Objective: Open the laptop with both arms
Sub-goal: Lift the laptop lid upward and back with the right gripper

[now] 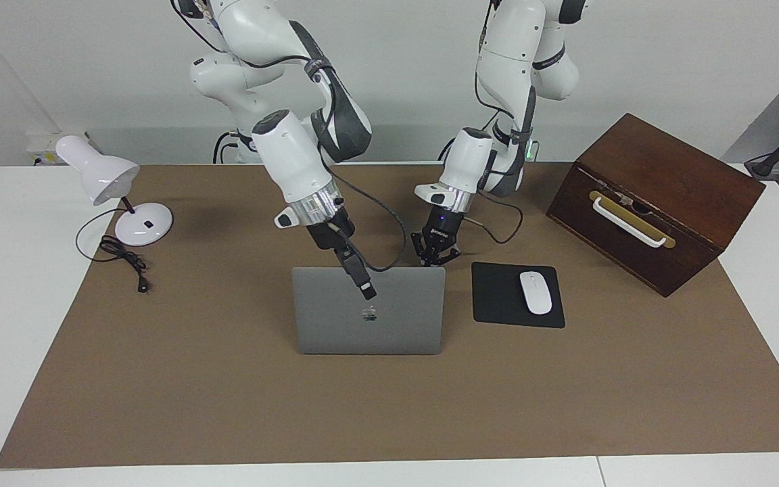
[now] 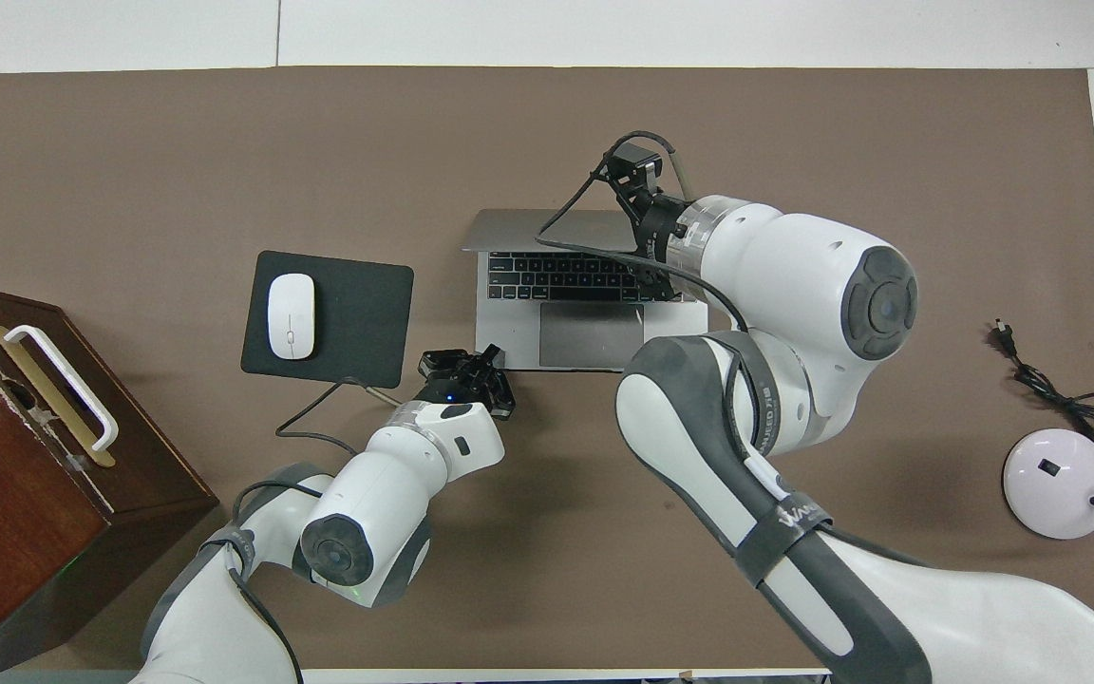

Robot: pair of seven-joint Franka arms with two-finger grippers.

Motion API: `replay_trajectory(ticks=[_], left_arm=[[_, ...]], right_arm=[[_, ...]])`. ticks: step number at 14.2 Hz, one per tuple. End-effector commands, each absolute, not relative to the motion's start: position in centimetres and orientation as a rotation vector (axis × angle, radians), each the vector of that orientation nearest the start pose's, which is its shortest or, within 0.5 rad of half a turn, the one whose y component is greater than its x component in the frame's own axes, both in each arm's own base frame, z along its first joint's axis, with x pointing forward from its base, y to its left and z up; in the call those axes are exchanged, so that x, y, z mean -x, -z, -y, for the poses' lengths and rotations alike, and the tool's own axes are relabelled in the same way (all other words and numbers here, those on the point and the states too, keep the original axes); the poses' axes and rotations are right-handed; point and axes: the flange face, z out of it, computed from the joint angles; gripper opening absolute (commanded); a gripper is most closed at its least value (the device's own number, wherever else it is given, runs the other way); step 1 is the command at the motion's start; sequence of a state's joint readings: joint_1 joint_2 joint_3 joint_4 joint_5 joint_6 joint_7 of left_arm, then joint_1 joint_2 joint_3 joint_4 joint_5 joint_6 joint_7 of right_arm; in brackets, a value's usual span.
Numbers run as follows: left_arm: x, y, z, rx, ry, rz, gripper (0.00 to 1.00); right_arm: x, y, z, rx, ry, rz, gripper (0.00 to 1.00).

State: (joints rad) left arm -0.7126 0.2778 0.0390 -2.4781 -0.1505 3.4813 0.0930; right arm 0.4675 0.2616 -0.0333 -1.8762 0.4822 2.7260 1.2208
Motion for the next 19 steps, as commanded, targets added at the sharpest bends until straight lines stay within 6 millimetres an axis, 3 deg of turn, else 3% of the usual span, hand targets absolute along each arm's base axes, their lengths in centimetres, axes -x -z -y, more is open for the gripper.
replay_trajectory(ticks=[1,13,19], left_arm=[[-42.4,-25.2,31.4,2.987,1.121,-0.957,0.0],[-42.4,-25.2,31.4,2.986,1.121,-0.959,0.0],[-42.3,-25.0,31.4,2.986,1.116,-0.964,0.0]], right_arm=[[-62.8,-44.9,-25.8,2.113,0.232,-1.348,1.0],[-67.1,-45.2,-25.9,2.1,0.245,-1.343,1.0],[-68.5,-44.2,-26.4,2.1,0.252,-1.341,1.0]])
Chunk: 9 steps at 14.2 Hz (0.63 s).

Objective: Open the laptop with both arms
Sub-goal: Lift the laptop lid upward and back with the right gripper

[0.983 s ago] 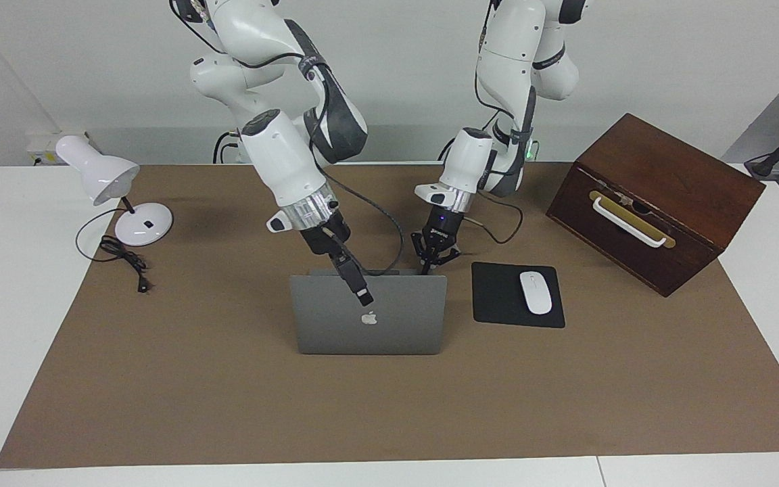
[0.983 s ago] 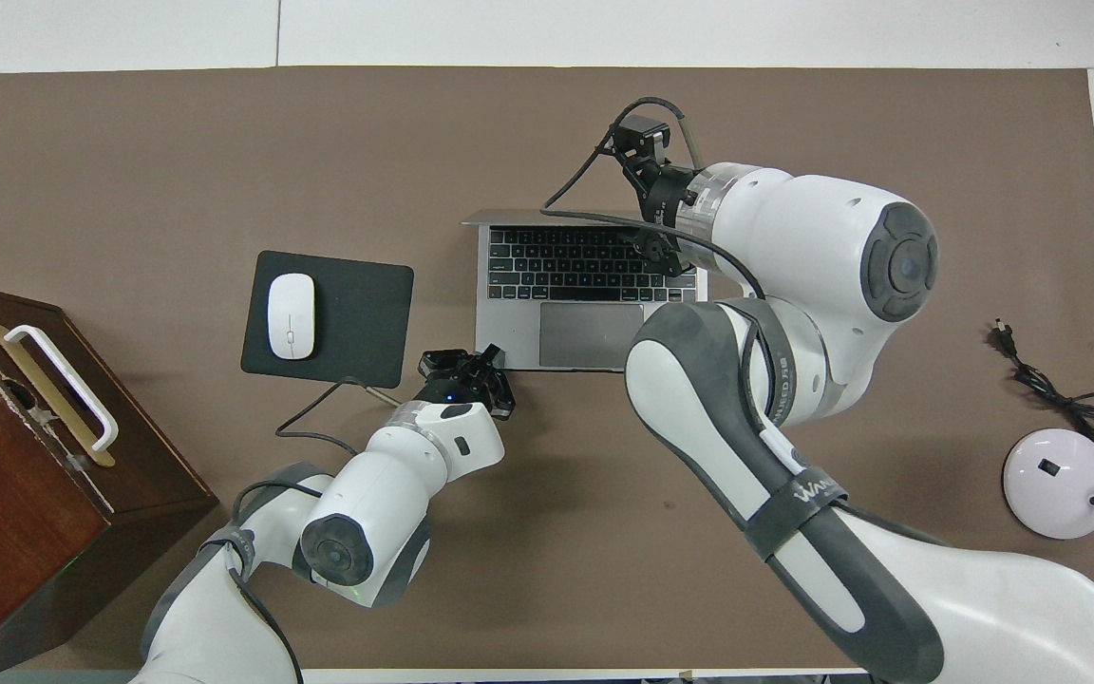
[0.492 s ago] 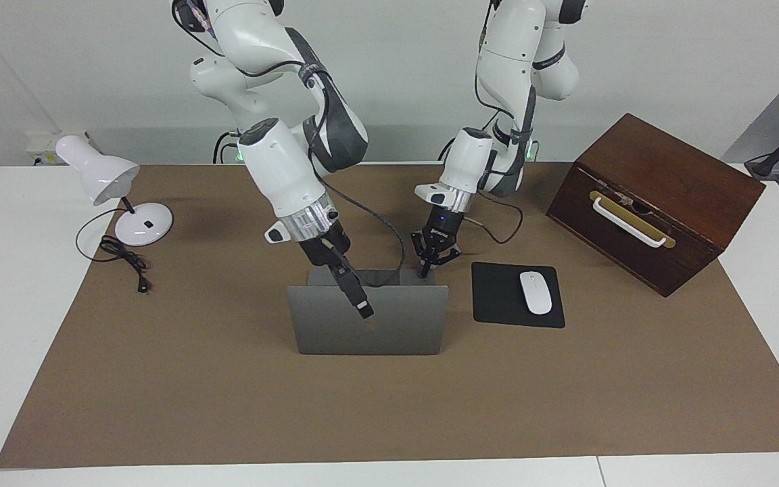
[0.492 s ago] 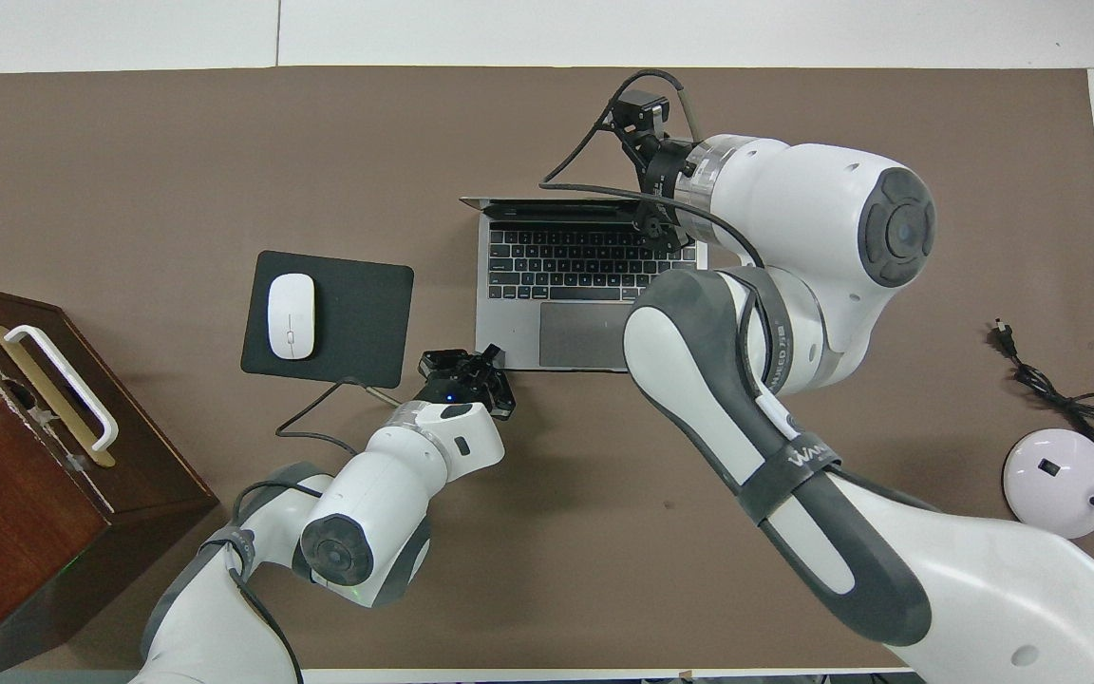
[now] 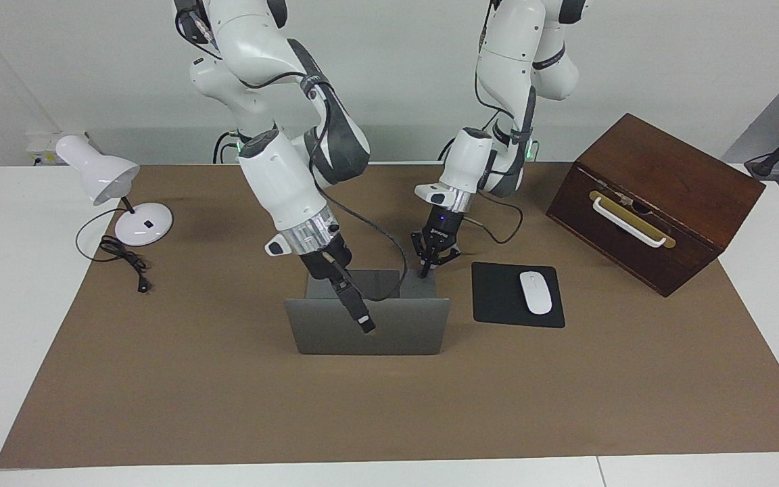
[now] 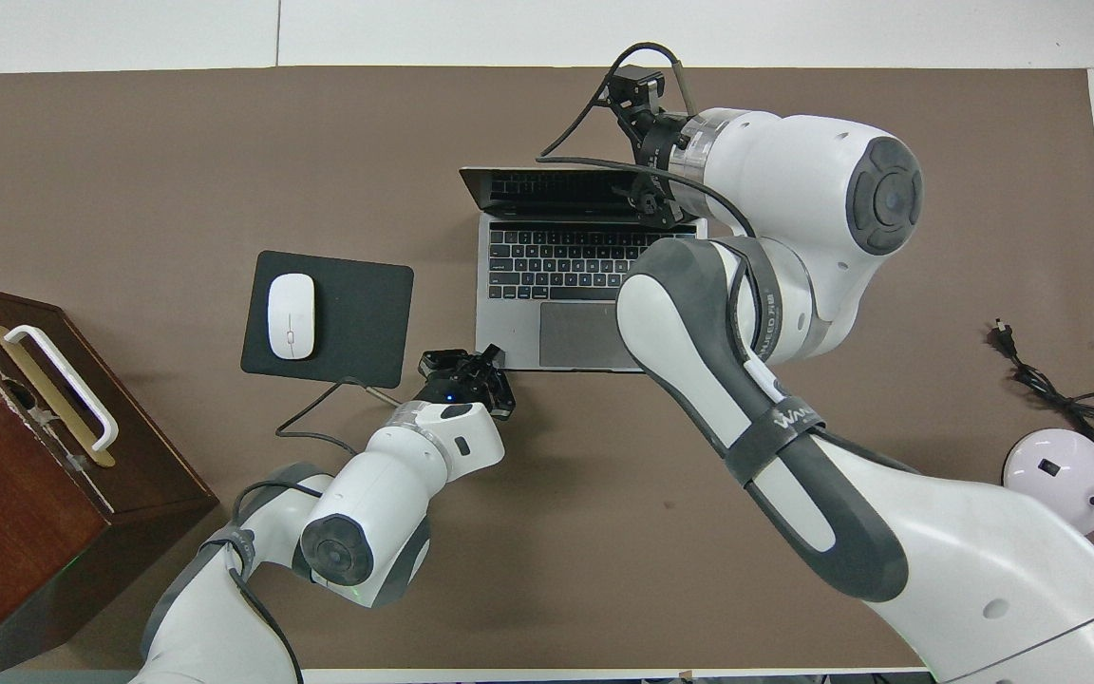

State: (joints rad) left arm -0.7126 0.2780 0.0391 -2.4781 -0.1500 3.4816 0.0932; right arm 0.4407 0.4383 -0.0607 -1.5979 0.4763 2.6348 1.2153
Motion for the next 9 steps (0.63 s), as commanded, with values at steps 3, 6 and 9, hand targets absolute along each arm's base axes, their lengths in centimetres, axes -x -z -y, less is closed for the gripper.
replay_trajectory(ticks=[3,6,9], left_arm=[[-42.3,-24.9,31.4,2.986,1.116,-0.964,0.0],[-42.4,-25.0,31.5,2.984,1.119,-0.966,0.0],[-42.3,-24.9,31.4,2.986,1.116,-0.964,0.0]], right_arm=[[-69.3,-43.6,-25.9,2.103,0.262,-1.346,1.0],[-69.6,-43.8,-25.4,2.114,0.265,-1.347,1.0],[-69.7,-44.1,-25.4,2.118,0.26,-1.344,1.0]])
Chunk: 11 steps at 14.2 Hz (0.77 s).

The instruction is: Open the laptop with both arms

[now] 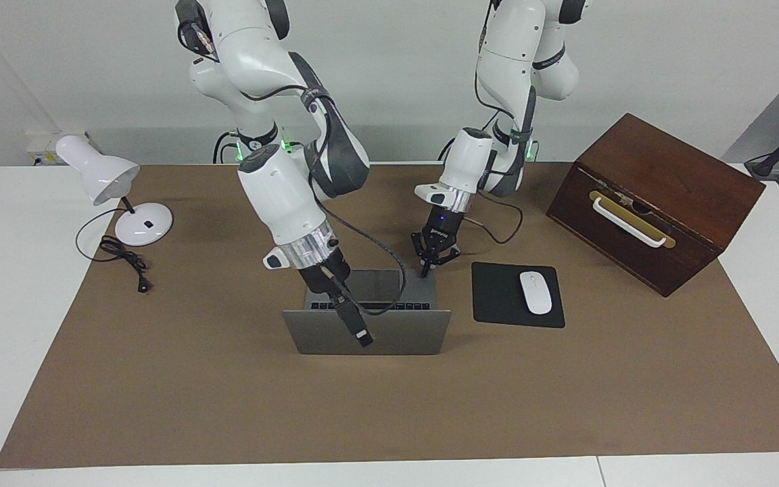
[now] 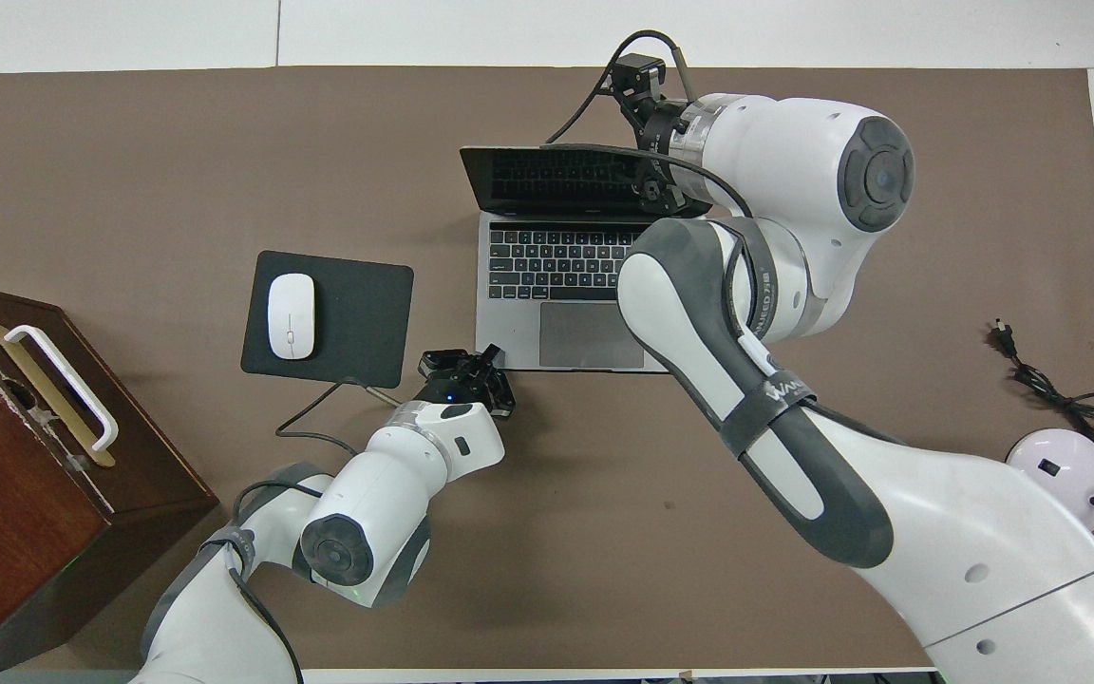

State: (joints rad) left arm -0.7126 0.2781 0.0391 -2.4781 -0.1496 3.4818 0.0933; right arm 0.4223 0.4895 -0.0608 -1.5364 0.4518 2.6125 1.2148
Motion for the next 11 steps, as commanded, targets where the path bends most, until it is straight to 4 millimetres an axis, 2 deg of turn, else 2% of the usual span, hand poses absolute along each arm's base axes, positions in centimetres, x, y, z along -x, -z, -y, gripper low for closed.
replay_trajectory(ticks=[1,5,8,9,10,11], left_arm=[[-42.3,-24.9,31.4,2.986,1.116,-0.964,0.0],[-42.5,-25.0,31.3,2.994,1.121,-0.941,0.0],[-43.1,-26.1,32.3,3.048,1.157,-0.847,0.0],[-43.2,-26.2,32.3,3.05,1.157,-0.842,0.0],[-43.3,-26.4,32.2,3.053,1.159,-0.835,0.0],[-43.2,-26.6,32.4,3.065,1.155,-0.823,0.0]], right_arm=[[-69.6,-44.1,-25.5,2.128,0.251,-1.343,1.0],[-69.2,-47.3,-24.7,2.212,0.108,-1.352,1.0],[-68.1,-51.4,-22.9,2.255,0.031,-1.364,1.0],[-67.6,-52.1,-22.2,2.274,-0.005,-1.369,1.0],[-67.1,-52.7,-21.3,2.298,-0.042,-1.379,1.0],[-66.8,-54.2,-20.1,2.314,-0.055,-1.38,1.0]])
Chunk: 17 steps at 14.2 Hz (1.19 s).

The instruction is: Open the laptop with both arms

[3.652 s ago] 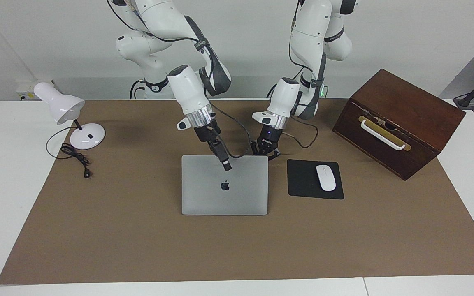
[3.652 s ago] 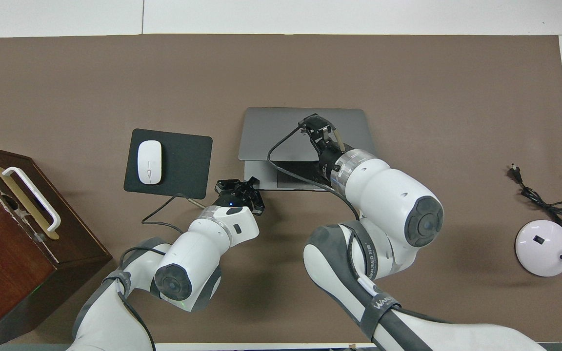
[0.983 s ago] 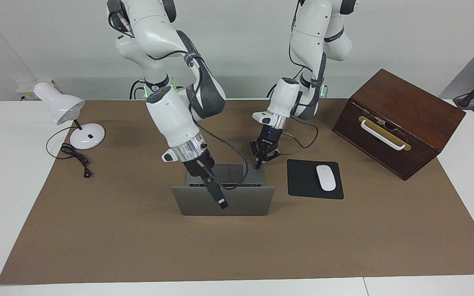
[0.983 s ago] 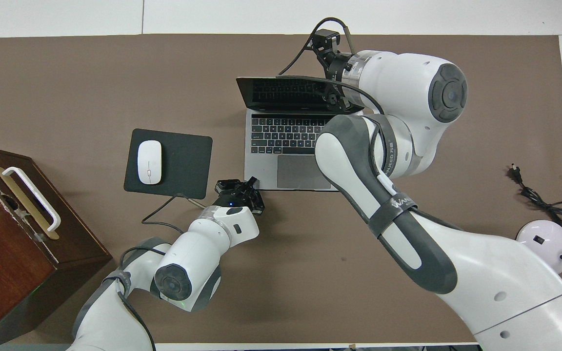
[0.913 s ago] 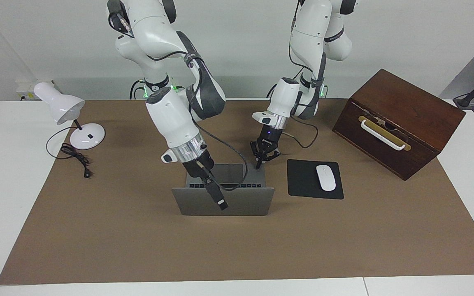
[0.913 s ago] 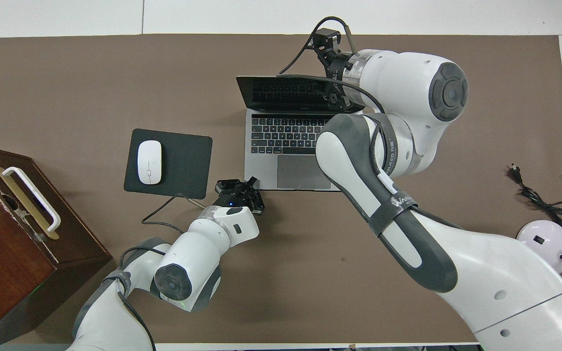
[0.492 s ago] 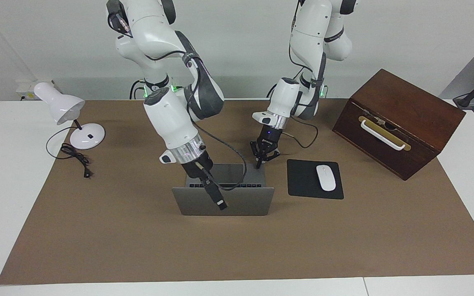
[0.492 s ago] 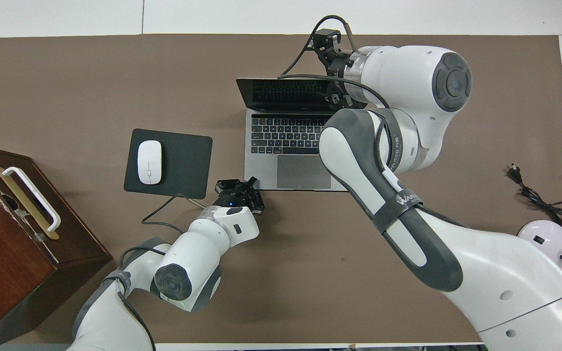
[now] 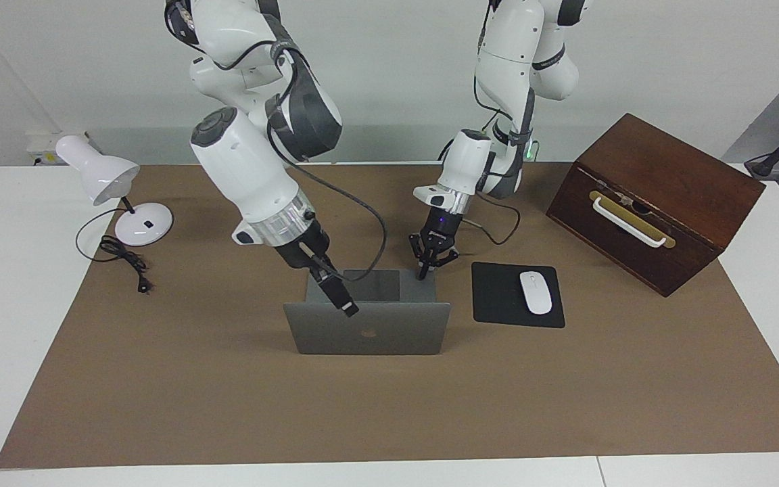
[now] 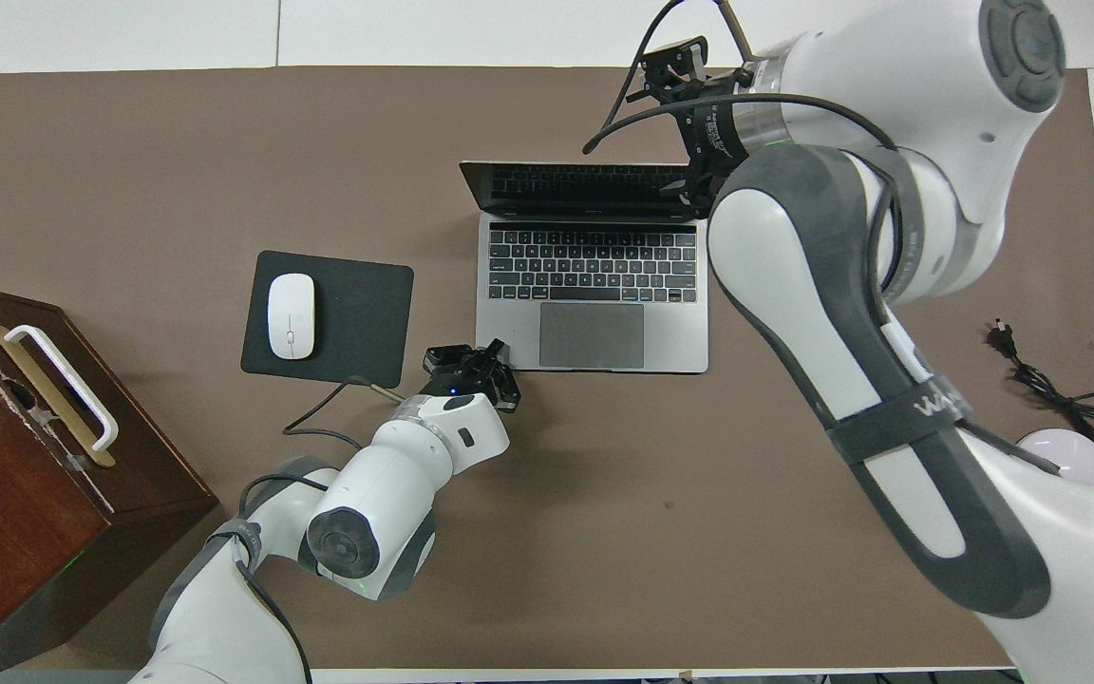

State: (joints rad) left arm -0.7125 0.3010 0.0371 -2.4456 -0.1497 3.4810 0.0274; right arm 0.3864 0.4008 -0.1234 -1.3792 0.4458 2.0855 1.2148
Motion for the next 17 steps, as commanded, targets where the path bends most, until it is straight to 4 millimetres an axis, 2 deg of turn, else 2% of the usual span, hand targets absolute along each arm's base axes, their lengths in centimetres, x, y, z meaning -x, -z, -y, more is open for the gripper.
replay_trajectory(ticks=[1,3,5,7,10,14,16,17], left_arm=[[-43.2,-26.9,32.4,3.071,1.154,-0.814,0.0],[-43.4,-28.0,32.4,3.085,1.118,-0.81,0.0],[-43.7,-30.3,31.9,3.11,1.046,-0.797,0.0],[-43.8,-32.0,31.5,3.125,1.01,-0.786,0.0],[-44.2,-32.5,30.9,3.134,0.987,-0.761,0.0],[-45.5,-37.1,30.3,3.177,0.823,-0.744,0.0],[-46.2,-39.2,30.2,3.193,0.744,-0.74,0.0],[-46.9,-39.8,29.5,3.2,0.71,-0.716,0.0]], right_arm=[[-66.8,-56.4,-18.7,2.33,-0.052,-1.375,1.0],[-65.9,-59.4,-16.4,2.422,-0.066,-1.274,1.0],[-64.7,-62.1,-12.6,2.5,-0.036,-1.159,1.0],[-63.2,-63.9,-9.9,2.697,0.052,-0.904,1.0],[-61.4,-67.4,-6.9,2.949,0.257,-0.505,1.0],[-61.1,-68.2,-1.1,3.112,0.315,-0.046,1.0],[-61.2,-67.8,1.6,3.128,0.308,0.076,1.0],[-61.2,-67.6,1.9,3.13,0.298,0.126,1.0]])
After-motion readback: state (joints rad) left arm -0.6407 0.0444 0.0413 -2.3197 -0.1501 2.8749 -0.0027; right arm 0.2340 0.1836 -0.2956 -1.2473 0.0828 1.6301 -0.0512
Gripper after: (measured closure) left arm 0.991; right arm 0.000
